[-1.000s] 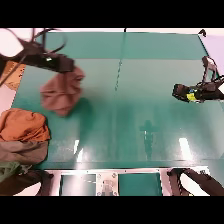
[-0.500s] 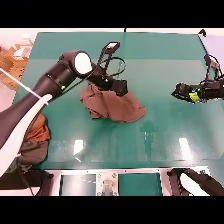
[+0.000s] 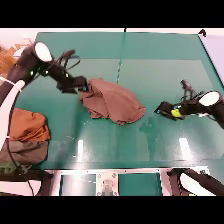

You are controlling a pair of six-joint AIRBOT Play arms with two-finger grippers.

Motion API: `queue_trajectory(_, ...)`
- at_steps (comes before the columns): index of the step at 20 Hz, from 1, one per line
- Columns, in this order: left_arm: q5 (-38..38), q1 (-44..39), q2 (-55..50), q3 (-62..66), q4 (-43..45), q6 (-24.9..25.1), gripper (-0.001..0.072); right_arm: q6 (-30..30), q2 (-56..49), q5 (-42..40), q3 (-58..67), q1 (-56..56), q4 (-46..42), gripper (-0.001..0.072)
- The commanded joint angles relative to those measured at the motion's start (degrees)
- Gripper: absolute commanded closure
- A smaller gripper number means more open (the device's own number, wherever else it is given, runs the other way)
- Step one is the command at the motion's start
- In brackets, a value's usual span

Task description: Fold the shirts.

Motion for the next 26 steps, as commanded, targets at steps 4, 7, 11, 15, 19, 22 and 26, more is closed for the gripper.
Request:
queue_trajectory(4,23.9,2.7,-2.6,-17.6,-11.2,7.7,-0.0008,-17.8,-14.9,-8.6,-3.1,4.1,23.7,0.0224)
queue_trajectory(7,27.9,2.7,-5.7,-17.6,-23.8,16.6,-0.0007,-20.2,-17.8,-9.4,-1.3,5.7,27.1,0.0311)
queue_trajectory(11,26.1,2.7,-6.1,-16.4,-27.0,22.9,0.0408,-21.8,-17.9,-8.2,1.8,5.4,27.1,0.0653)
queue_trajectory(15,23.5,2.7,-6.0,-12.0,-26.8,24.5,0.0686,-23.2,-17.9,-3.3,6.0,4.6,27.0,0.0699)
queue_trajectory(19,20.9,2.8,-1.6,-5.3,-20.1,21.9,0.0687,-23.2,-15.2,4.0,12.6,1.3,26.8,0.0700)
queue_trajectory(22,20.9,2.8,6.9,2.9,-11.8,17.7,0.0687,-23.0,-8.7,9.4,22.8,-2.3,27.6,0.0700)
queue_trajectory(26,20.7,2.8,19.6,17.9,-3.7,14.3,0.0688,-22.5,3.1,11.1,39.1,-7.2,29.2,0.0700)
